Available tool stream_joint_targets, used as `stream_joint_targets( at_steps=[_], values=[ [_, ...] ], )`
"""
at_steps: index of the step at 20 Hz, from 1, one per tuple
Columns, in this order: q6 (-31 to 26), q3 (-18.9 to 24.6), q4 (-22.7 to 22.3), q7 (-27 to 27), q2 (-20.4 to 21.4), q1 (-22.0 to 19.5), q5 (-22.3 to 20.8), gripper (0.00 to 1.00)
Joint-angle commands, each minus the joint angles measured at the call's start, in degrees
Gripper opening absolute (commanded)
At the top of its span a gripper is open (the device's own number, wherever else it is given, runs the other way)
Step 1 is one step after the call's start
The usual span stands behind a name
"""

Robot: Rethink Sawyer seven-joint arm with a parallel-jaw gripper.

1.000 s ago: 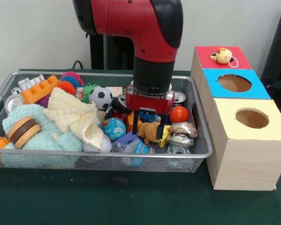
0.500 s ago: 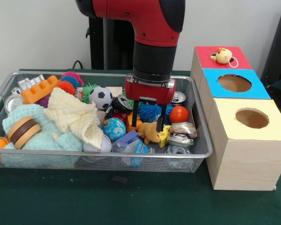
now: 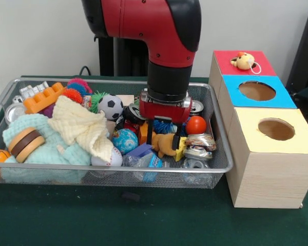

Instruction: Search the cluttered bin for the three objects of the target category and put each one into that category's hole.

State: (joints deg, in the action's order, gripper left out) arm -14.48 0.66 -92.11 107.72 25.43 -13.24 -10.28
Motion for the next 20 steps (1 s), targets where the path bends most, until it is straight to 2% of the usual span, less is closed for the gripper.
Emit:
stream_joint_targets(
  at_steps=[1, 8, 12, 17, 20],
  values=[
    [-0.11, 2.83, 0.8, 3.91, -3.08, 0.29, -1.42, 1.0],
    [-1.72, 3.61, -4.19, 3.37, 1.38, -0.68, -1.45, 1.0],
    [-2.45, 3.67, -5.46, 2.7, 3.12, -1.3, -1.65, 1.0],
    [0.5, 4.03, -4.45, 2.71, 0.12, -1.95, -2.43, 1.0],
    [1.07, 3.83, -4.79, 2.62, 0.19, -1.61, -2.94, 1.0]
  ],
)
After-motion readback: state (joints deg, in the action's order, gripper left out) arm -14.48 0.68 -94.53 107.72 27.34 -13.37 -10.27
